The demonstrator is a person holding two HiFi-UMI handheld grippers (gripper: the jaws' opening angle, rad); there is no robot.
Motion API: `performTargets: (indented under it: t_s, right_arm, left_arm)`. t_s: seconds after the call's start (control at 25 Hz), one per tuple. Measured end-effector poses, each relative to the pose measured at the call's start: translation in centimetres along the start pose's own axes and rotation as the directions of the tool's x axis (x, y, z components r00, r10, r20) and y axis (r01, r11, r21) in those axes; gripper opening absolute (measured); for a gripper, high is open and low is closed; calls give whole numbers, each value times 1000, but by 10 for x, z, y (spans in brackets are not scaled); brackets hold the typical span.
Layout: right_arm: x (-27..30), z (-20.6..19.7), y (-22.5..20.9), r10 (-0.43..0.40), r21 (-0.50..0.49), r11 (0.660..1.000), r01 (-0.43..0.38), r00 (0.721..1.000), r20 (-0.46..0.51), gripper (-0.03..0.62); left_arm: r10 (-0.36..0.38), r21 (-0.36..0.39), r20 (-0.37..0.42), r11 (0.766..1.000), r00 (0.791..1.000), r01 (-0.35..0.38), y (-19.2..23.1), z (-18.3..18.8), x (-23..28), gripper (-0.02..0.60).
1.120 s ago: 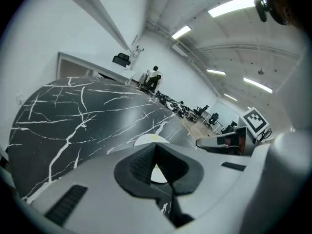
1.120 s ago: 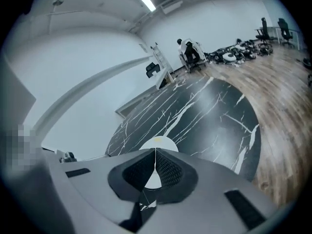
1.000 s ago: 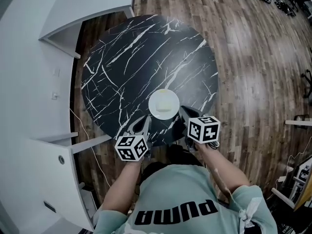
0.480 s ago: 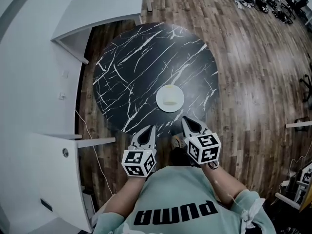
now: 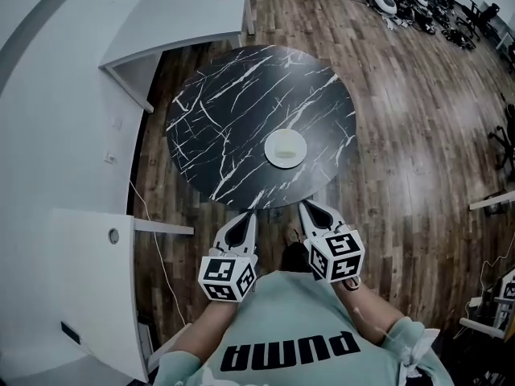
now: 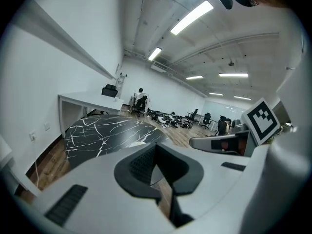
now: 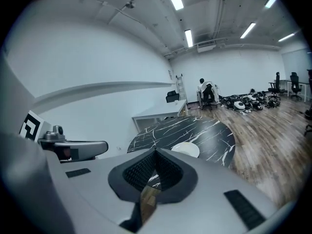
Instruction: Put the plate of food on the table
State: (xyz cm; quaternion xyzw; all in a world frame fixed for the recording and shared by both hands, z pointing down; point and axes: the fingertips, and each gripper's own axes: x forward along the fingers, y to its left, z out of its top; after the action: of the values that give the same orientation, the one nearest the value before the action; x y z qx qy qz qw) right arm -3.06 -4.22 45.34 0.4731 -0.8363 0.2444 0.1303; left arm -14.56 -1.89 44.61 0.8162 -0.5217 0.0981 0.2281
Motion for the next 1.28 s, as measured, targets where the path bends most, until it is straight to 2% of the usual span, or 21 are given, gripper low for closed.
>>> performTargets:
  t_s: [0.44,0.8,1.08,1.28]
  right_arm:
    - [-74,-28,60,-20,-33,999,22,998,51,9]
    - [-131,-53,83,-59,-42,997,61,997,39,9]
    - [-160,-60,86,-32,-84,996,36,998,46,9]
    - [-190,-66,79,0,-121,993,6,999,52,9]
  left_arm:
    - [-38,66,26,997,999,36,-33,-25,-88,6]
    - [-72,60,22,996,997,71,-65,-48,-139,6]
    - [-31,74,47,997,998,28,-85,-55,-160,6]
    - [-2,72,55,997,998,-1,-117,-64,-169,6]
